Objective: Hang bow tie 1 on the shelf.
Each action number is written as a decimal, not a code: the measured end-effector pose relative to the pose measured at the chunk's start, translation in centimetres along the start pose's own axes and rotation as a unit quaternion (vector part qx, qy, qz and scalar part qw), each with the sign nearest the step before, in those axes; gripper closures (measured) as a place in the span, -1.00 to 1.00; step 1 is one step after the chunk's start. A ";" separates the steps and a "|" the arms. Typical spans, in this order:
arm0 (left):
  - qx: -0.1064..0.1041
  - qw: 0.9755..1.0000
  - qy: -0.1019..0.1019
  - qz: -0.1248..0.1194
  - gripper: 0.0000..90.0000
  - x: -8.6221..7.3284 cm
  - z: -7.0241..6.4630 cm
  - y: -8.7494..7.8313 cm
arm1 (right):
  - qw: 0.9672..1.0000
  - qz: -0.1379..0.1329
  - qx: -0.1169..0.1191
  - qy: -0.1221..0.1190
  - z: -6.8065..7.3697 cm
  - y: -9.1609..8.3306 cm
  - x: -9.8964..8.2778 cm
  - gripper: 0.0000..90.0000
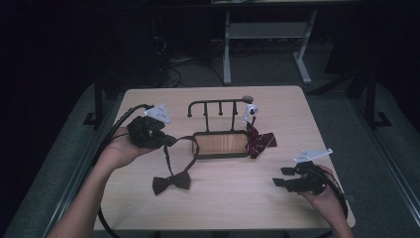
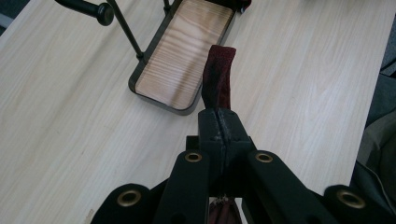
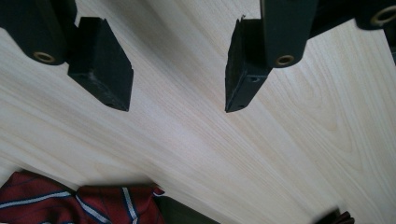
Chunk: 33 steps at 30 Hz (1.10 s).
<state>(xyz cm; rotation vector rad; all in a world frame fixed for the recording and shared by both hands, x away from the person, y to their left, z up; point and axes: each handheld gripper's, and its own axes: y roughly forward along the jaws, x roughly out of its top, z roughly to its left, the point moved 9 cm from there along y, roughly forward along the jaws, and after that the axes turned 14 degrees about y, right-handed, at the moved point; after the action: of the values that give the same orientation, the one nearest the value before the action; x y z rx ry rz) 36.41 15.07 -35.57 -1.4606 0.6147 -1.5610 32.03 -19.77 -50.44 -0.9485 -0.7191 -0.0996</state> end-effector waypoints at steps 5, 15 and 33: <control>-0.003 1.000 -0.003 0.000 0.99 0.2 0.5 0.2 | 1.000 0.001 0.000 0.001 0.0 0.0 0.0 -0.07; -0.003 1.000 -0.003 0.004 0.99 0.7 1.2 0.1 | 1.000 0.001 0.001 0.001 0.0 0.0 0.0 -0.07; 0.002 1.000 -0.010 0.008 0.99 1.1 2.8 -0.5 | 1.000 -0.001 0.002 0.001 -0.1 -0.1 0.0 -0.07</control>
<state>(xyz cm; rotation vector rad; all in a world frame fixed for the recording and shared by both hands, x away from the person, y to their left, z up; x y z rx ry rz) 39.05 14.93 -34.09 -1.4635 0.6080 -1.5328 32.09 -19.86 -50.41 -0.9429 -0.7174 -0.1011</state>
